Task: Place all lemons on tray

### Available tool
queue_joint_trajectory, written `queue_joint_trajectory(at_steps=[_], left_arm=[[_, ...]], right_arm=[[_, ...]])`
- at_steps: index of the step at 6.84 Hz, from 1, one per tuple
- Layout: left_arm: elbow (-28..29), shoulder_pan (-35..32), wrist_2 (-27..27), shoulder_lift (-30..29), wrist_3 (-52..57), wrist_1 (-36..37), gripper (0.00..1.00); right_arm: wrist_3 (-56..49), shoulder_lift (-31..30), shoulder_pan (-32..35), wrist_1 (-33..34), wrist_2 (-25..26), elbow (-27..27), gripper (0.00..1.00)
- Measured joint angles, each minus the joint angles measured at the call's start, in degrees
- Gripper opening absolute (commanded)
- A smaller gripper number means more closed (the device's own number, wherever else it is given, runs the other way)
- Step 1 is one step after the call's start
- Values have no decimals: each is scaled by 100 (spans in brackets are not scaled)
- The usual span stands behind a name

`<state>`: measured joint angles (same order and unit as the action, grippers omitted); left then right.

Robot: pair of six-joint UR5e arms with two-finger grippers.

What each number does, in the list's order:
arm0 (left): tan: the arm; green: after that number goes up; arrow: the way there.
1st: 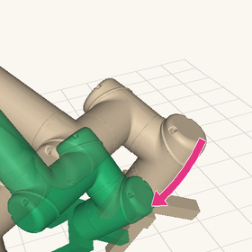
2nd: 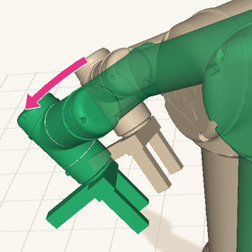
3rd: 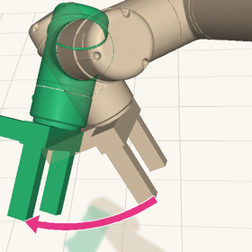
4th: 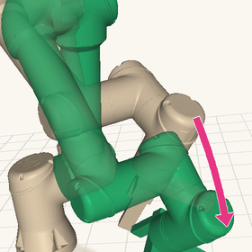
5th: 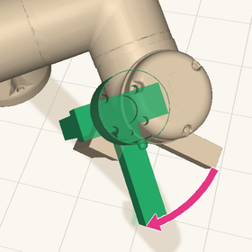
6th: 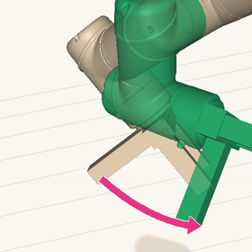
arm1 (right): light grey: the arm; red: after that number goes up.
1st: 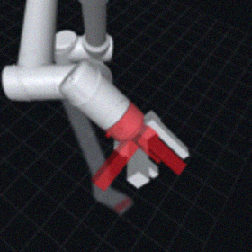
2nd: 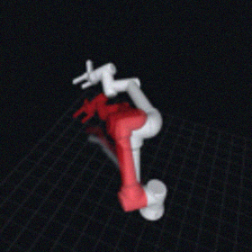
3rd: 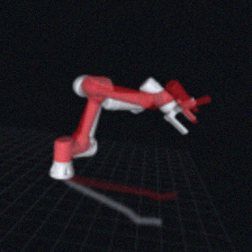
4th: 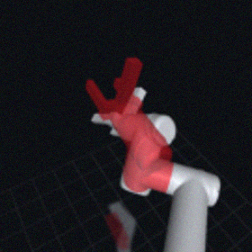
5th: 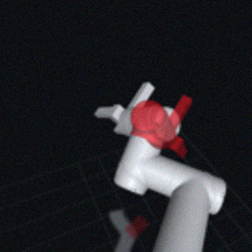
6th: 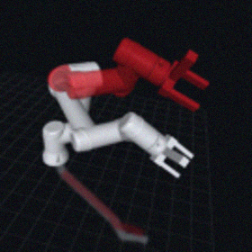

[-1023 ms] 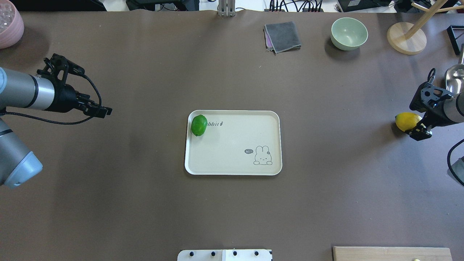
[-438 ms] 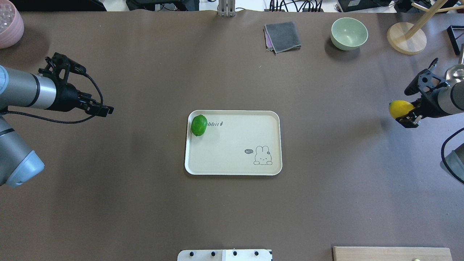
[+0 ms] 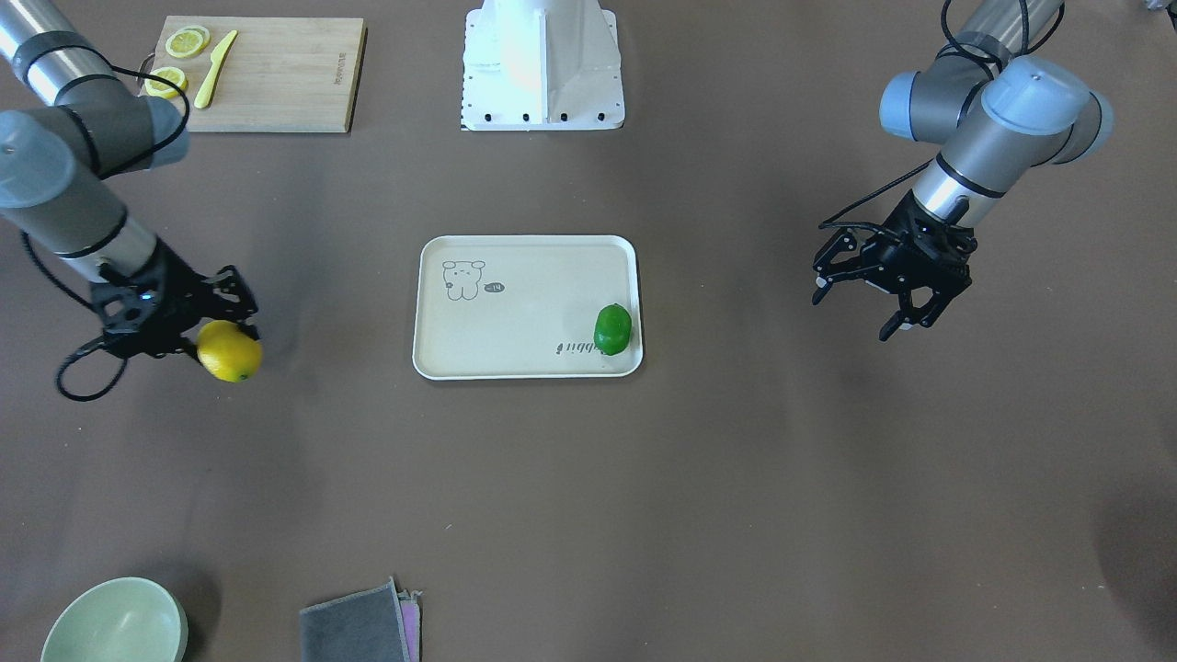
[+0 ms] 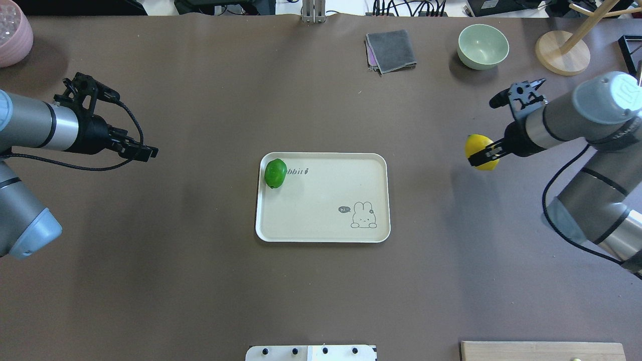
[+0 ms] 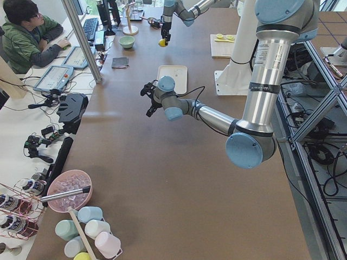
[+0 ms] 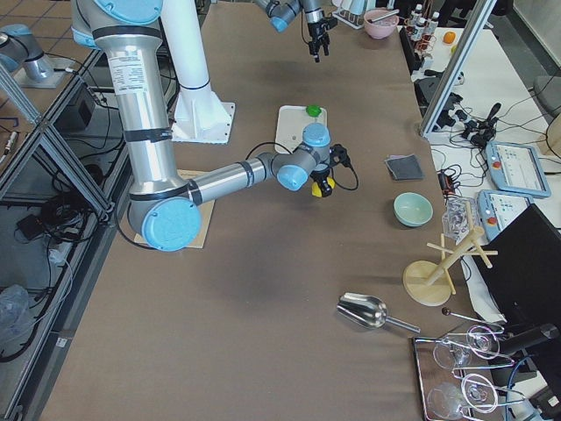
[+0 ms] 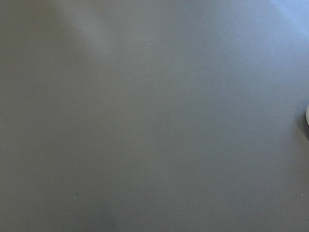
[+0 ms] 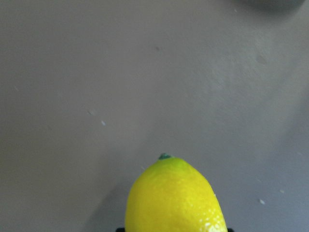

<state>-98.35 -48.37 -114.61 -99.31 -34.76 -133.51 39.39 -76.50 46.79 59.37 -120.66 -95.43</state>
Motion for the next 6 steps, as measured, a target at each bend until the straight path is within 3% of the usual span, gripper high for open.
queue_joint_trajectory(at_steps=[1, 2, 3, 6], left_arm=[[0, 1, 0, -5, -3, 0, 98], [2, 5, 0, -8, -13, 0, 98], [6, 12, 0, -12, -36, 0, 98], [15, 26, 0, -24, -127, 0, 98]], right_arm=[[970, 478, -418, 60, 102, 27, 0], [1683, 905, -802, 149, 421, 108, 34], [2100, 1290, -1067, 308, 754, 234, 99], [2369, 1687, -1261, 537, 1105, 363, 100]])
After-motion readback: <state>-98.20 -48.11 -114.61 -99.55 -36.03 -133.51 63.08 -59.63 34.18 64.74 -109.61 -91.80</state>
